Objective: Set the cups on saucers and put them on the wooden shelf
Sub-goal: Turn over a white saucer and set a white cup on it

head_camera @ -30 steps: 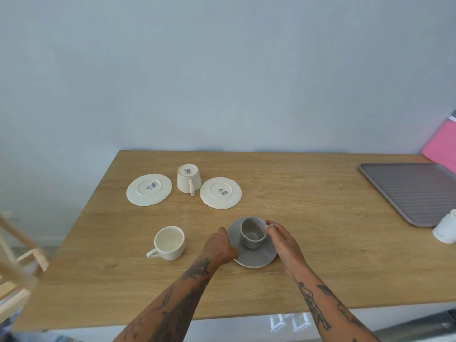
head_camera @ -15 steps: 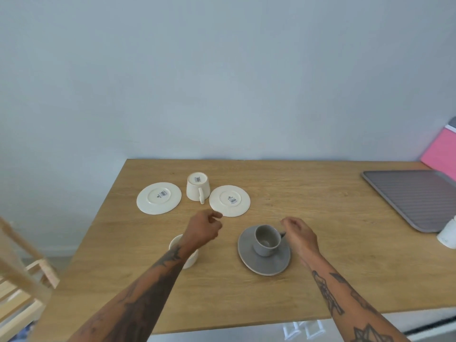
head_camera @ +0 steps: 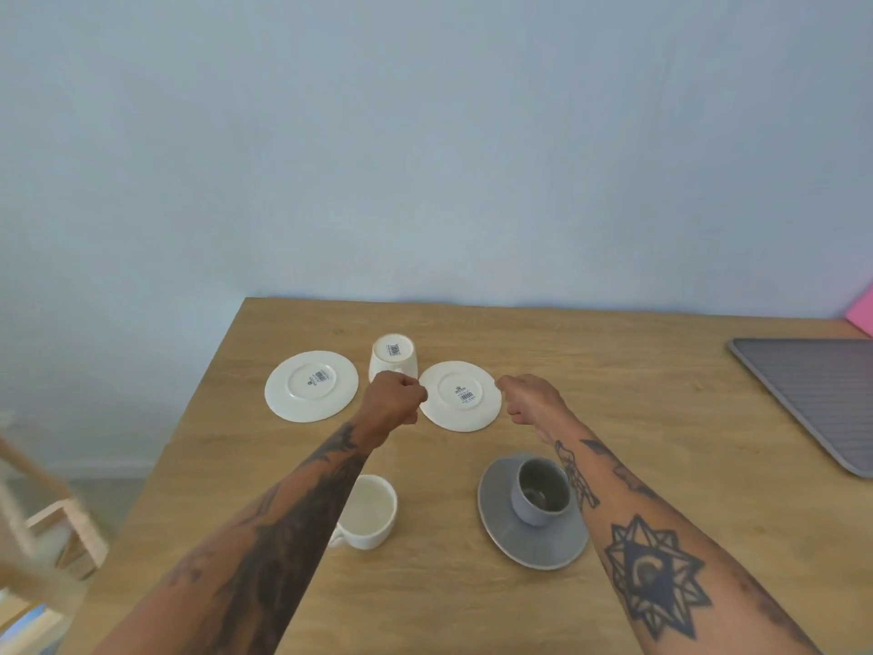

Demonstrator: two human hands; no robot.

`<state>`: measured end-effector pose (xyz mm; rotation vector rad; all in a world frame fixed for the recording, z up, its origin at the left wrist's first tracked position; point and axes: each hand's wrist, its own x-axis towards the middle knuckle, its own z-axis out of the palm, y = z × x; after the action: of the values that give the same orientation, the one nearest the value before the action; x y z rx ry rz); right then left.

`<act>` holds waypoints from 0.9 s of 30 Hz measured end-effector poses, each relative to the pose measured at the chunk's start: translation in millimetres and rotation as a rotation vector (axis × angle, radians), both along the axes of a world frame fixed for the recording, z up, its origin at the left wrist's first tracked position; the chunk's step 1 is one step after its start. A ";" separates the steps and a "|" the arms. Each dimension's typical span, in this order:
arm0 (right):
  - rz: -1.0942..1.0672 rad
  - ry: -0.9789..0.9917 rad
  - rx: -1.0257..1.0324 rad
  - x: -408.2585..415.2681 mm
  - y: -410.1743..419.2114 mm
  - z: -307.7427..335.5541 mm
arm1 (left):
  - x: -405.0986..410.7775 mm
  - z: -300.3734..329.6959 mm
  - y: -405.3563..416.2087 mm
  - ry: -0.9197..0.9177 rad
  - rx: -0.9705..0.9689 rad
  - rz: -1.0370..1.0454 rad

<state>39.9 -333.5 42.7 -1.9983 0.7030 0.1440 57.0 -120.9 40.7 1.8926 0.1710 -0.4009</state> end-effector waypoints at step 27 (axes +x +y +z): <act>0.143 -0.146 0.089 33.3 -2.4 -3.3 | 46.0 -36.1 -15.1 0.552 -0.473 0.304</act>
<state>73.2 -335.8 39.4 -1.9509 0.4535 0.1110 103.0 -136.0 4.6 1.2325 0.6628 -0.6801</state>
